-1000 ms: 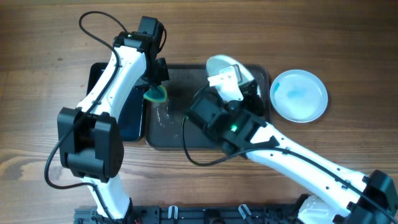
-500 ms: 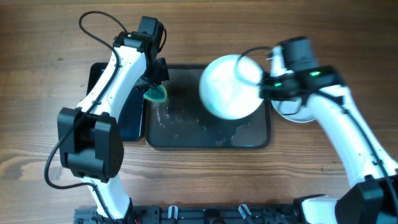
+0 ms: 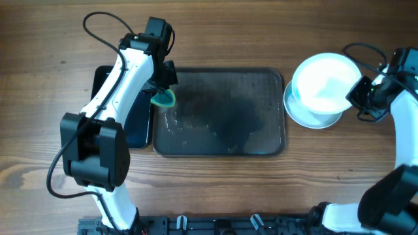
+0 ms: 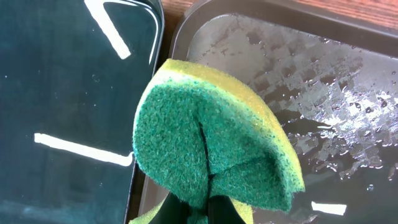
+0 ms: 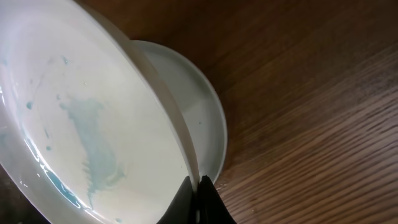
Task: Clean dirty plates on tray and stack at the side
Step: 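Carry the plate right and stack it on the plate pile, then lower the sponge into the small black tray and release it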
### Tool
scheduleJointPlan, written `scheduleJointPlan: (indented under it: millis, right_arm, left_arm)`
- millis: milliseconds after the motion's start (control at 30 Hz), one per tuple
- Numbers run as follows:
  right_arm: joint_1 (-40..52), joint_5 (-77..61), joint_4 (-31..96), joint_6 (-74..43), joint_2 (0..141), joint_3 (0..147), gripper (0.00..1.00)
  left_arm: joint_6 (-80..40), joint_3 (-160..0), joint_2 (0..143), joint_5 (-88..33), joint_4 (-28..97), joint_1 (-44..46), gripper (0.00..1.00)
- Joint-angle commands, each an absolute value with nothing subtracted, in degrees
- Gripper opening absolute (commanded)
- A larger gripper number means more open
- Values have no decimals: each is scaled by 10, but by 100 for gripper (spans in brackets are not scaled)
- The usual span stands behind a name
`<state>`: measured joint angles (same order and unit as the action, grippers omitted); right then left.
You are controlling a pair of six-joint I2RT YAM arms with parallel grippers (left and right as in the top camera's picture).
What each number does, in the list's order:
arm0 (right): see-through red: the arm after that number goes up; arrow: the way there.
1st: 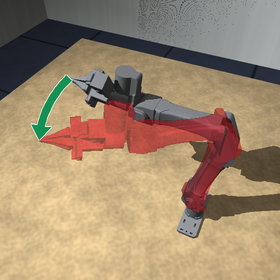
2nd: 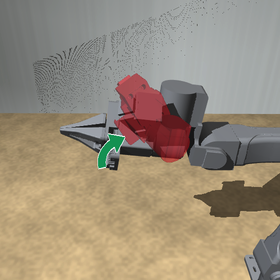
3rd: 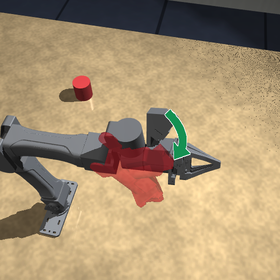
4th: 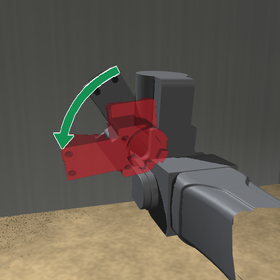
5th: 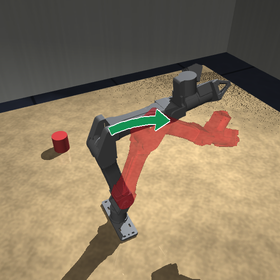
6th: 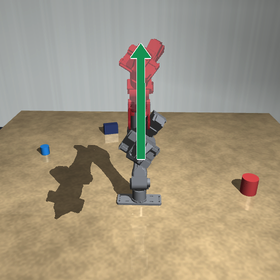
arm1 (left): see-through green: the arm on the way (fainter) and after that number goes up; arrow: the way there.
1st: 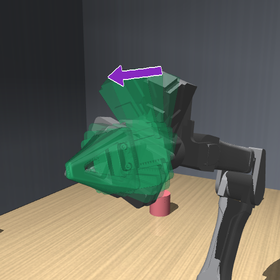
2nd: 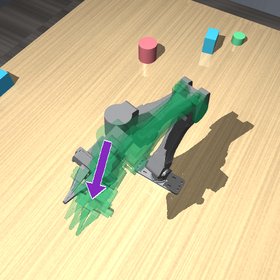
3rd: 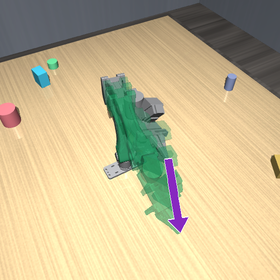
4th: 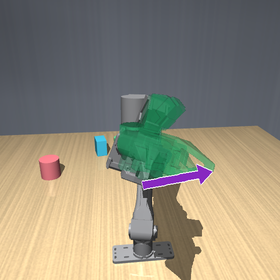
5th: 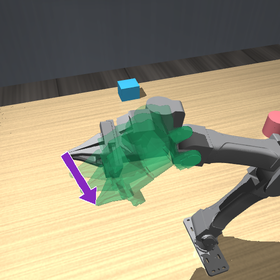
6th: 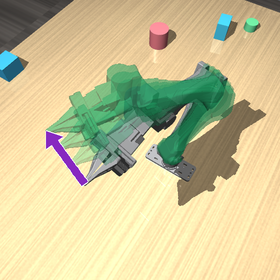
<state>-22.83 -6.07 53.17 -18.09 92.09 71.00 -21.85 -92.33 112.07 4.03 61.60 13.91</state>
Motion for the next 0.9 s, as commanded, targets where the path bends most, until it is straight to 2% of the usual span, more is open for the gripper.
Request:
scheduleJointPlan:
  millis: [0,233,300,400,433,533,667,867]
  right_arm:
    - [-230,-31,542,-182,971,707,4]
    - [-226,-63,563,-142,1039,707,4]
    - [-223,-100,563,-117,1045,707,13]
    - [-212,-113,573,-104,1044,710,39]
    - [-212,-119,580,-104,1043,715,42]
    - [-212,-138,620,-92,1036,750,44]
    - [-209,-248,637,-28,1004,774,45]
    - [-175,-285,637,-3,970,774,45]
  left_arm:
    - [-230,-930,1114,46,613,137,4]
    - [-230,-930,1114,46,613,137,4]
    - [-230,-930,1114,46,613,137,4]
    - [-229,-930,1103,45,625,127,4]
    - [-227,-930,1094,45,630,116,4]
    - [-181,-930,1072,45,657,84,4]
    - [-122,-924,1071,45,704,37,4]
    - [-94,-850,1077,45,636,-14,4]
